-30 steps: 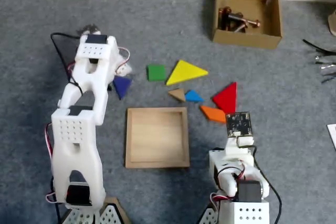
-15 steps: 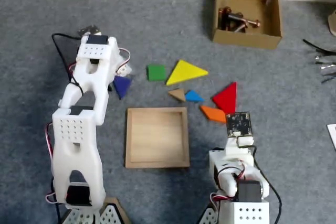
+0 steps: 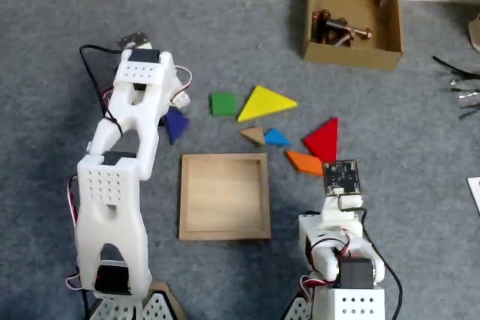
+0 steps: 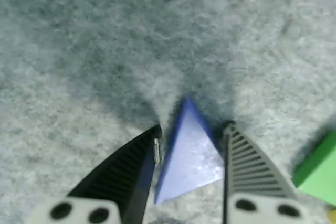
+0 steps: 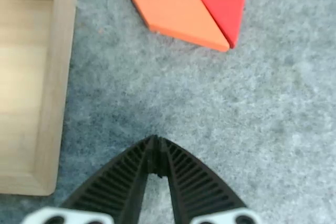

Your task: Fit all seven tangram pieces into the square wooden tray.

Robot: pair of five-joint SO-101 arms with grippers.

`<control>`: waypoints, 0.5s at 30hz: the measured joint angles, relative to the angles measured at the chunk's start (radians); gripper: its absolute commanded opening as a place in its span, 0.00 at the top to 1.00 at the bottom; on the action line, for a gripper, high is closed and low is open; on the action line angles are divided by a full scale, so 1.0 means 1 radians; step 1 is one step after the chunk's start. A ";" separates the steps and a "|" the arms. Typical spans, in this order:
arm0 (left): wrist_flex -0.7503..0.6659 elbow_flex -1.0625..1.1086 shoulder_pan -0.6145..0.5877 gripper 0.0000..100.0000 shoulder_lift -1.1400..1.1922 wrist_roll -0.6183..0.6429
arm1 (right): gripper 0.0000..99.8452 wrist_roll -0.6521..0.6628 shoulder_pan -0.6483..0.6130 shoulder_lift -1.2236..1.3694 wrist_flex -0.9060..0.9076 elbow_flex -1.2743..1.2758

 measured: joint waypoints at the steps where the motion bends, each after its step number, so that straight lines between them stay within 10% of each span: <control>1: 0.002 0.000 -0.003 0.71 0.000 0.000 | 0.99 0.000 0.000 0.000 0.000 0.000; 15: 0.152 -0.081 0.055 0.65 0.008 -0.143 | 0.99 0.000 0.000 0.000 0.000 0.000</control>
